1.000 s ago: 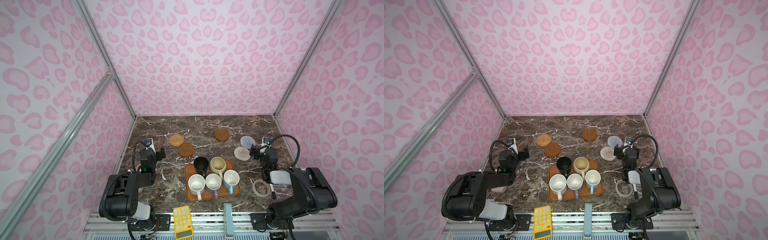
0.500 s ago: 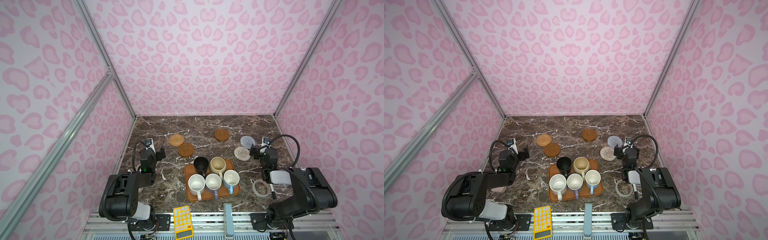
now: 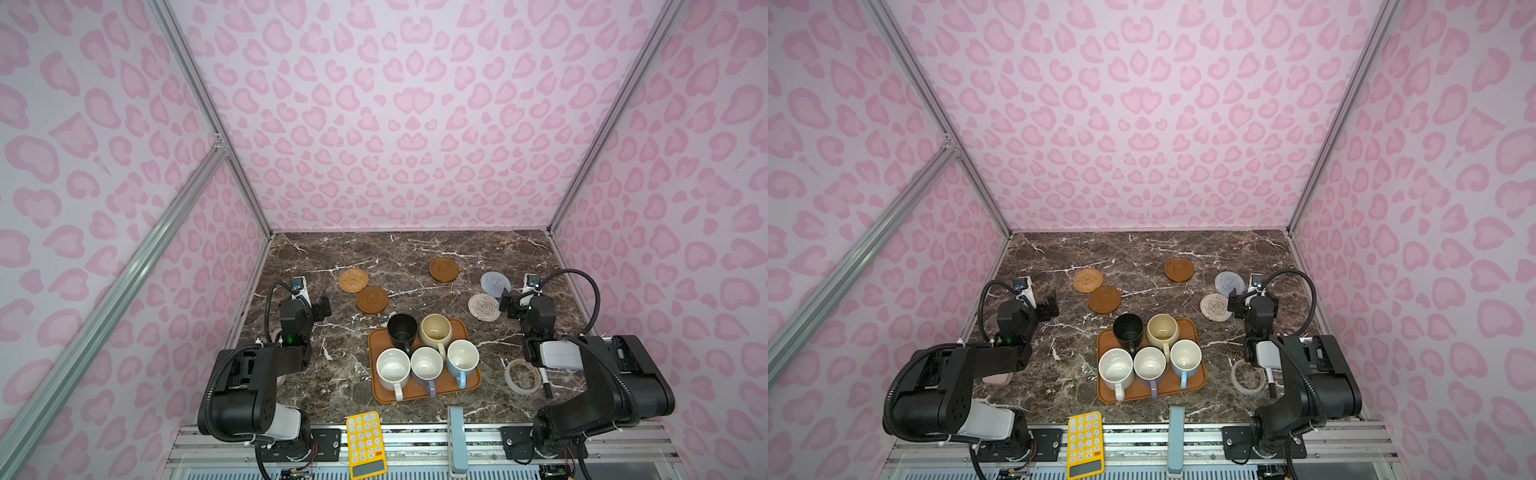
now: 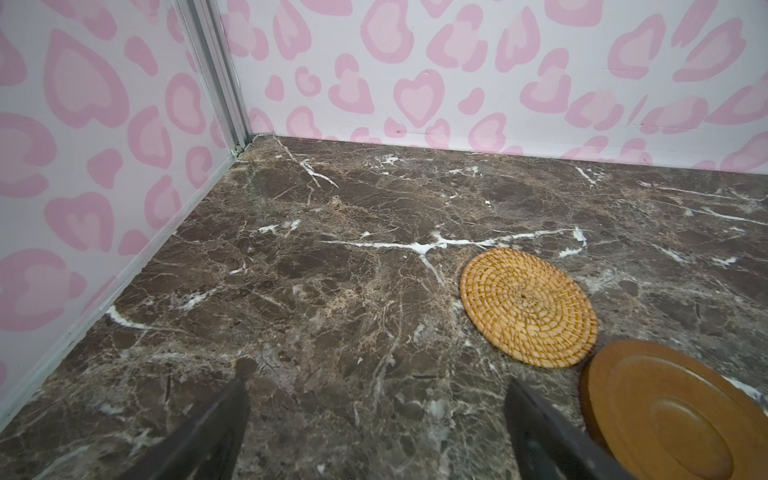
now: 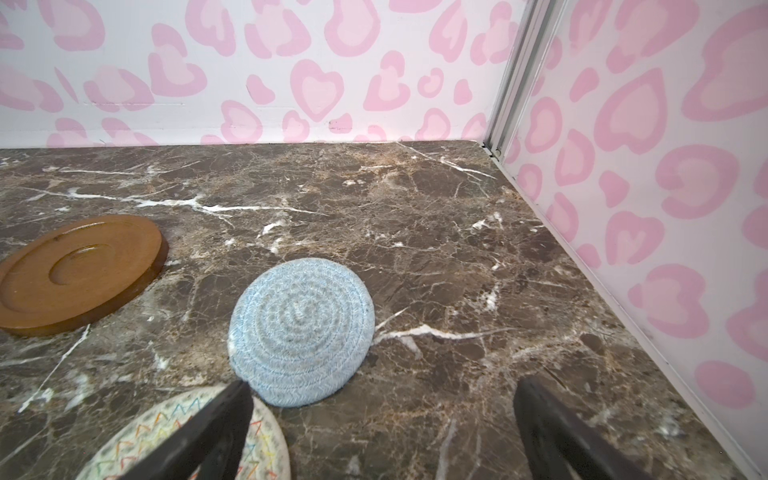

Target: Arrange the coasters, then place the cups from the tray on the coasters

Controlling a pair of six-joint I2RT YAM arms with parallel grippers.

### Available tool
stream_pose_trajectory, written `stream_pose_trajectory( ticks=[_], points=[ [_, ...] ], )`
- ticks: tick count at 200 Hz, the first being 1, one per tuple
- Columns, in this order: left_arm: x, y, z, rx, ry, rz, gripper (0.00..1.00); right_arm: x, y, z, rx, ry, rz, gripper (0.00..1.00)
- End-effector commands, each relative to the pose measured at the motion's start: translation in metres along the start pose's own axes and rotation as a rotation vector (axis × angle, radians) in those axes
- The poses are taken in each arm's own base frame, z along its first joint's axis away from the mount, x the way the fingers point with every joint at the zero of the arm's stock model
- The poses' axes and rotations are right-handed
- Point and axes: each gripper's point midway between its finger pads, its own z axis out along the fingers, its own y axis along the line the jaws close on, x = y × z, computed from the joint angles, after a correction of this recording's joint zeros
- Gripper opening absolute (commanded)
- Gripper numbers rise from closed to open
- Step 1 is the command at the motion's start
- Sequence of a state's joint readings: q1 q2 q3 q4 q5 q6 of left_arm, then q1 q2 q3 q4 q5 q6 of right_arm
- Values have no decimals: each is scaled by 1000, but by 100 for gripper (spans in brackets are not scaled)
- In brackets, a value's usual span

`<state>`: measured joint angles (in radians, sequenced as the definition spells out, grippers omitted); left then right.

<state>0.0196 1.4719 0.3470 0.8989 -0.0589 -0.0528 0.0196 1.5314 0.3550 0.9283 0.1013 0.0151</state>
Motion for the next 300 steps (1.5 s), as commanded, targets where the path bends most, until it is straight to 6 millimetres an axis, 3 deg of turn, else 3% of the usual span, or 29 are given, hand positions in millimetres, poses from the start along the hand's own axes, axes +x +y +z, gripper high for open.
stream_pose_trajectory(
  ticks=[1,61,95,121,143,179,203,236,252,273,300],
  points=[
    [-10,-1,-1,6,-38,6,97,0,-1,1,5,-1,-1,100],
    [-16,2,-4,-15,-42,-2,97,-3,0,0,0,-11,2,100],
    [-30,3,-22,-17,-89,-9,97,-16,3,-13,-26,-26,-10,100],
    [-50,-7,-38,39,-85,-23,97,-36,7,-25,-58,-15,1,100],
    [-79,-29,-59,166,-138,-65,97,-62,17,-40,-131,-12,25,100],
    [-116,-36,-90,221,-166,-360,97,-103,24,-77,-216,-55,227,100],
    [-114,-40,-106,256,-103,-547,97,-93,15,-95,-191,0,484,100],
    [-111,-57,-121,365,-78,-551,97,-92,41,-112,-364,24,457,100],
    [-116,-57,-126,360,-82,-542,97,-91,46,-111,-386,55,455,100],
    [-107,-54,-127,325,-29,-563,97,-90,52,-107,-395,65,438,99],
    [-104,-70,-122,362,87,-500,97,-93,80,-102,-426,96,324,98]
  ],
)
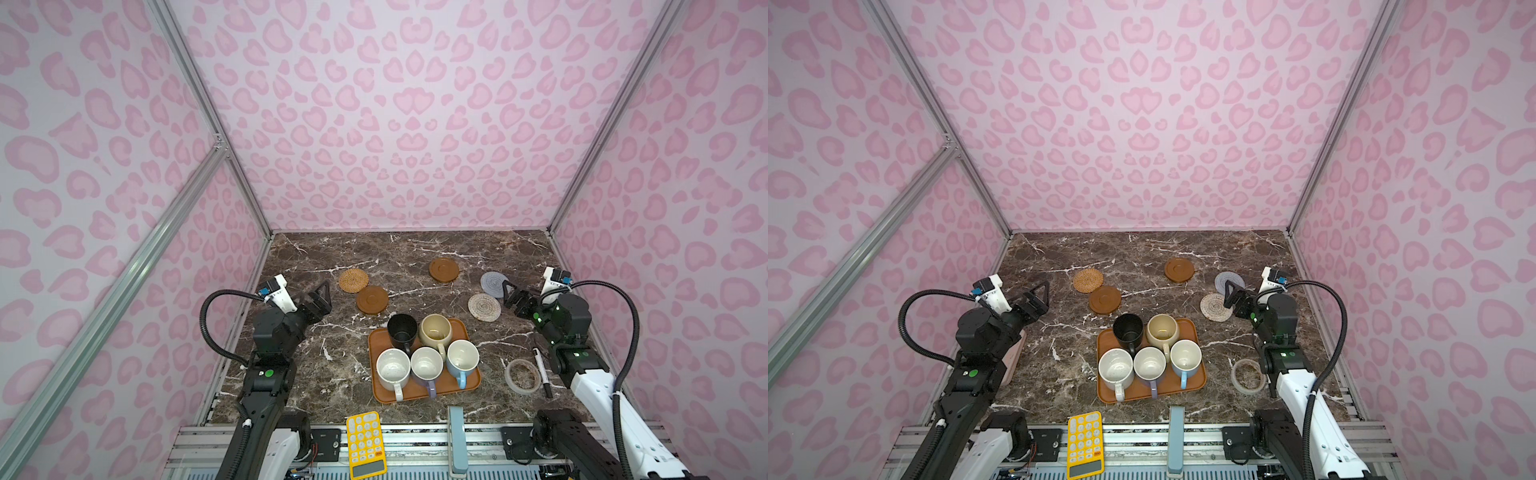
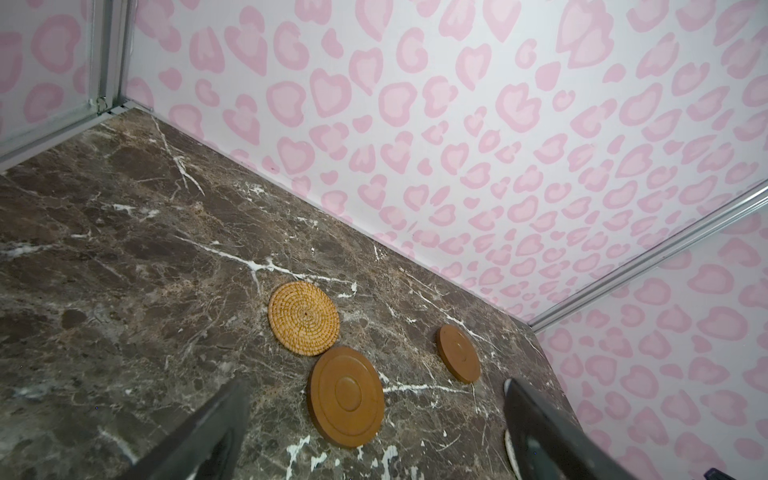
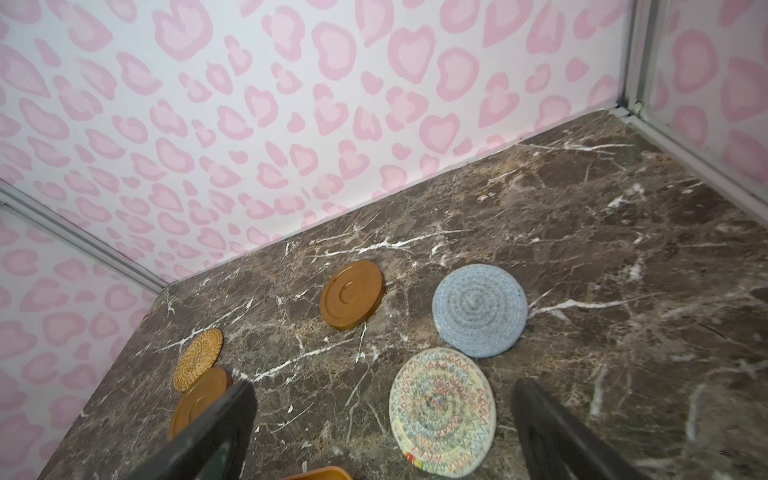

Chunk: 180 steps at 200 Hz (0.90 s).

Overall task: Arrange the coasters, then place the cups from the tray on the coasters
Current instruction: 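Raise both arms and reach forward over the coasters beyond the tray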

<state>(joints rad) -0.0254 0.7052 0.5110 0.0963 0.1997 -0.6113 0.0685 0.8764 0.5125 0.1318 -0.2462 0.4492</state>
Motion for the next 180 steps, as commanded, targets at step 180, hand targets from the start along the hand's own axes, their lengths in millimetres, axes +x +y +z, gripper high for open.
stream_pose_trajectory(
  ticks=[180],
  points=[
    [88,73,181,-492,590,181,78,103,212,151,-197,530,-605,92]
  ],
)
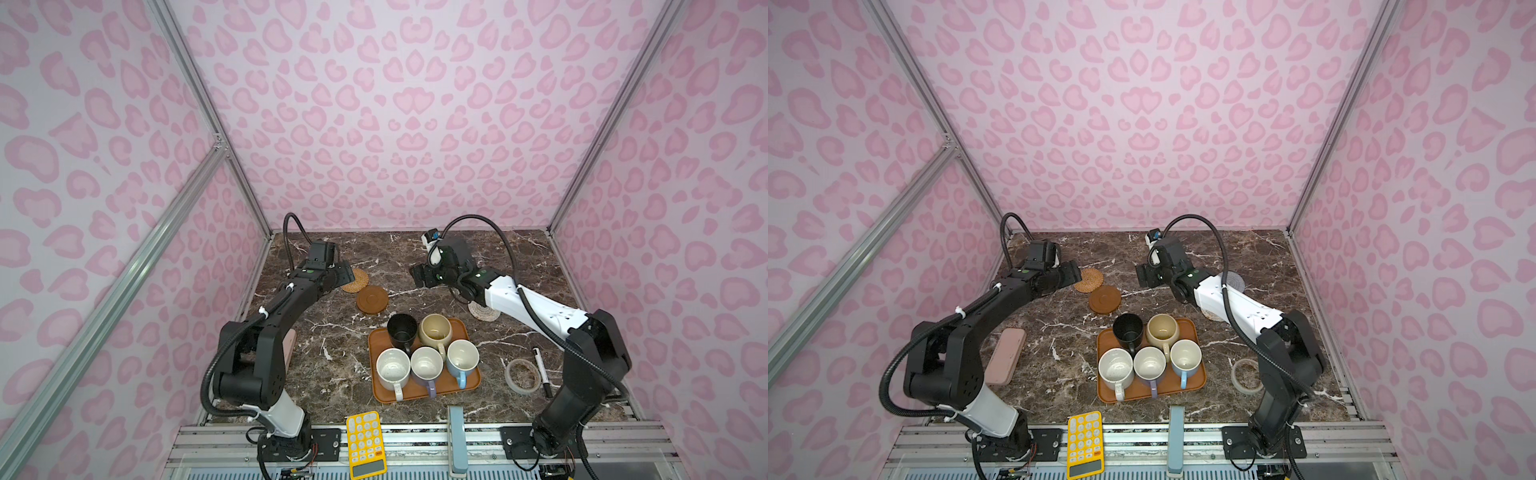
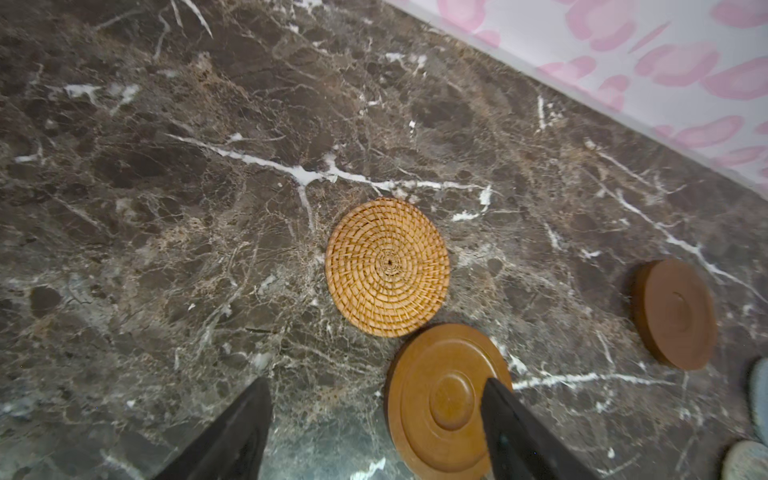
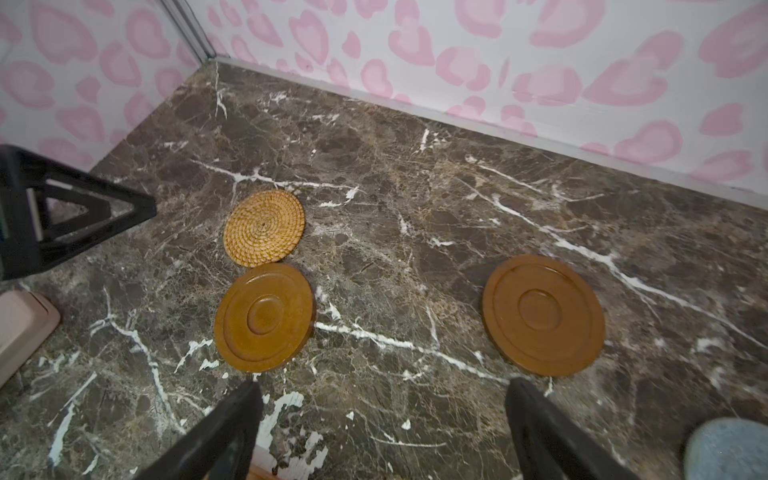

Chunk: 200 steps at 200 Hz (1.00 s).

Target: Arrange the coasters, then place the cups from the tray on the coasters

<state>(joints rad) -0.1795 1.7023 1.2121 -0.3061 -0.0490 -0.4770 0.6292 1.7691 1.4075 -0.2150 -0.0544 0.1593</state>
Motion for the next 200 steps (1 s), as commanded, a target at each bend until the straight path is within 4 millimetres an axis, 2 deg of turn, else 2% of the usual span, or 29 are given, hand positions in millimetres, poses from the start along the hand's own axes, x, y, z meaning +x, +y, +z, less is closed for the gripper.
stream_pose_trajectory(
  ticks=[1,15,18,53,114,165,200],
  points=[
    [-1,1,23,-45,42,24,78,11,9,16,-14,113,-75,92],
    [6,4,39,-71,86,31,76,13,15,27,-29,152,-93,90],
    [-2,1,40,-69,73,31,76,15,17,30,-34,161,-98,90],
    [7,6,70,-130,140,55,70,23,29,52,-62,217,-130,89],
    [15,12,101,-195,221,90,60,37,44,77,-112,288,-141,84],
    [29,23,109,-247,284,108,55,48,50,86,-128,318,-143,83],
    [32,31,96,-282,284,107,50,51,53,86,-132,326,-148,83]
  ],
)
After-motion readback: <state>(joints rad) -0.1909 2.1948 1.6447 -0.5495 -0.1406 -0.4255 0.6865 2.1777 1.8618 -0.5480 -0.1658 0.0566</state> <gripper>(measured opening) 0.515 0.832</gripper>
